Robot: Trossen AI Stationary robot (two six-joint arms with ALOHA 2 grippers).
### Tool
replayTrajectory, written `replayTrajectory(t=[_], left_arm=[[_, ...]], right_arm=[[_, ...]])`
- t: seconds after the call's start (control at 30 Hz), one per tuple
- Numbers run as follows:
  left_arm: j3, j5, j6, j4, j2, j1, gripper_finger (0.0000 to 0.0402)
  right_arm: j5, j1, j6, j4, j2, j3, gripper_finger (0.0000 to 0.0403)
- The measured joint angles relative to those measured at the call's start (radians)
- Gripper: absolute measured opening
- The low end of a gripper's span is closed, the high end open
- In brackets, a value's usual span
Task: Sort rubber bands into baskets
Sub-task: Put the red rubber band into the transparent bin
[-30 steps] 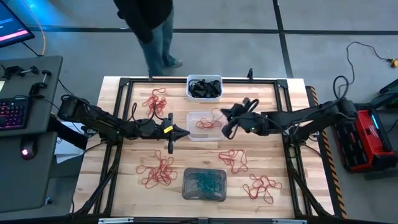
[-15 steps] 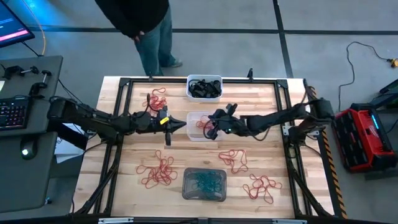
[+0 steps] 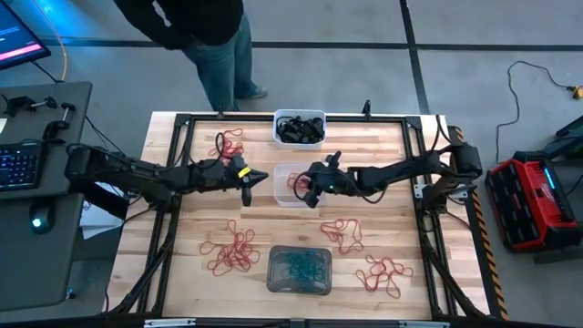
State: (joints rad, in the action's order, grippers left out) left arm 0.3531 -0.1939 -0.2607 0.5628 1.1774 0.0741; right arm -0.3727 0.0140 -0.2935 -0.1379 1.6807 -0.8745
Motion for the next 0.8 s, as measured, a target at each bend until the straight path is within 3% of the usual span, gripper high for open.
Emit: replayTrajectory(t=[0.17,0.27,0.43,0.57,0.8], left_arm=[[0.000,0.000,0.000,-0.046,0.000,0.029,0.0000],[0.000,0.018,0.010,-0.064,0.000,0.041,0.0000],[0.000,0.062,0.053,-0.064,0.000,0.043,0.0000],[0.000,0.069,0.101,-0.062,0.000,0.042,0.0000],[0.000,0.190,0.150,-0.077,0.000,0.012,0.0000]], right_arm=[[0.008,-0.031,0.055,0.017,-0.041,-0.008,0.0125],[-0.025,-0.067,0.067,0.056,-0.089,-0.009,0.0094],[-0.099,-0.139,0.092,0.158,-0.179,-0.010,0.0010],[-0.106,-0.195,0.062,0.218,-0.239,-0.010,0.0018],[-0.105,-0.305,0.048,0.289,-0.282,-0.010,0.0006]])
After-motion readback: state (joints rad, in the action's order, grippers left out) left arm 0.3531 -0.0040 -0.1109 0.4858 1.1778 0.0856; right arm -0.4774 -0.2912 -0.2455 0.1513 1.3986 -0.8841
